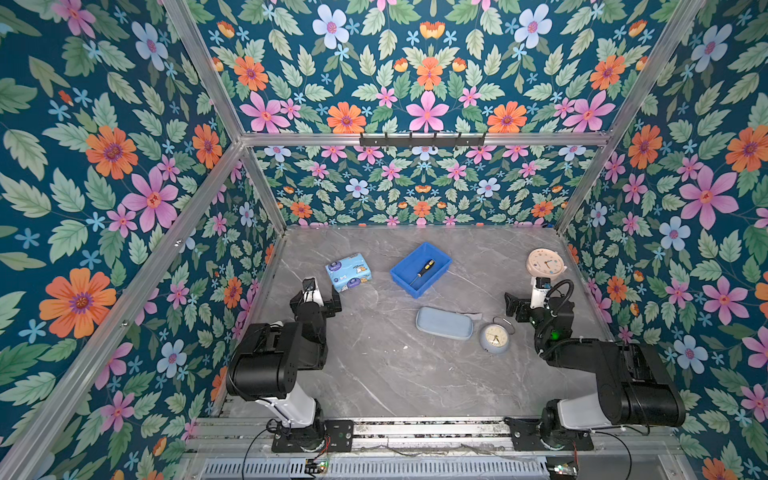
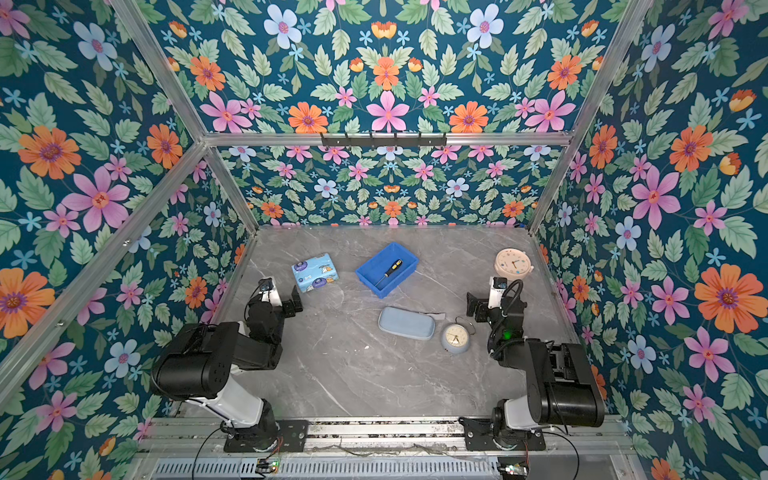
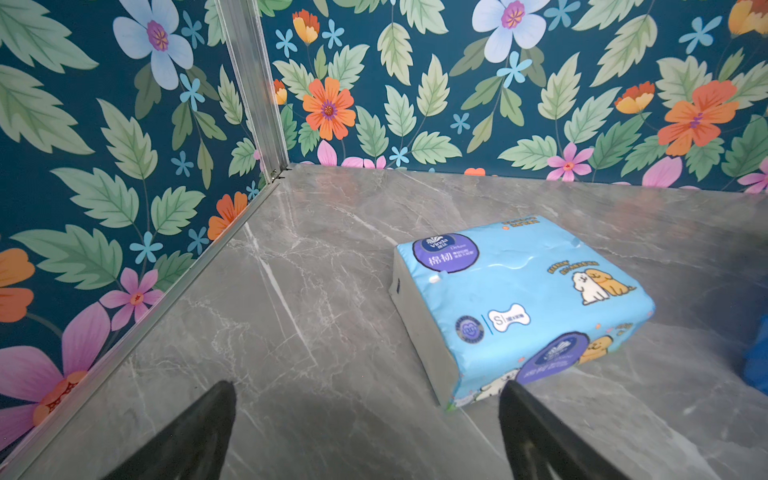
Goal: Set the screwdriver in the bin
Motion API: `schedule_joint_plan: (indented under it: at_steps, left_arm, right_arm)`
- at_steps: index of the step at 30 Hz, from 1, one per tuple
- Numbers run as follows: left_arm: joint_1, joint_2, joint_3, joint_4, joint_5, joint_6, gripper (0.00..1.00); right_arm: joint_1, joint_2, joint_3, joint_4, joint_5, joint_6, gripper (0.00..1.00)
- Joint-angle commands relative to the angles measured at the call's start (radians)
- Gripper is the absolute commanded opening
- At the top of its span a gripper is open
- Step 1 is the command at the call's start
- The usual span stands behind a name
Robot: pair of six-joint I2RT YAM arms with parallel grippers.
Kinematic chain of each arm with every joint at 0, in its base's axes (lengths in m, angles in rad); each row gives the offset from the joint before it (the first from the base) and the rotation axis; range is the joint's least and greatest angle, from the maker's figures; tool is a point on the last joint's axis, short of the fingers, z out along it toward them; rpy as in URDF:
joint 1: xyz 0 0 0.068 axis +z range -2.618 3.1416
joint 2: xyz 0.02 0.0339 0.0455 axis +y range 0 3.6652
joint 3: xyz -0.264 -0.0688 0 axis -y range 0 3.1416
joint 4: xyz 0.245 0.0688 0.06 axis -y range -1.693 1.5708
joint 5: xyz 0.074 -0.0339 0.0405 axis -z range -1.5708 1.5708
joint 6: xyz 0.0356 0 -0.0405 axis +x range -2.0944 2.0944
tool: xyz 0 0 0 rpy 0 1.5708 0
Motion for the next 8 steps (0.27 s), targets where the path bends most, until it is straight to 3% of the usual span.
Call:
schedule_joint_plan:
  at_steps: [1,8]
  left_arm:
    - [0.0,0.002,0.005,0.016,0.001,0.014,1.0]
    - [0.0,-0.001,0.002,0.021,0.002,0.014,1.0]
  right_arm:
    - [0.001,-0.002,0.002,0.009,0.003,0.001,0.99]
    - [0.001,-0.002,0.002,0.008,0.003,0.002,0.99]
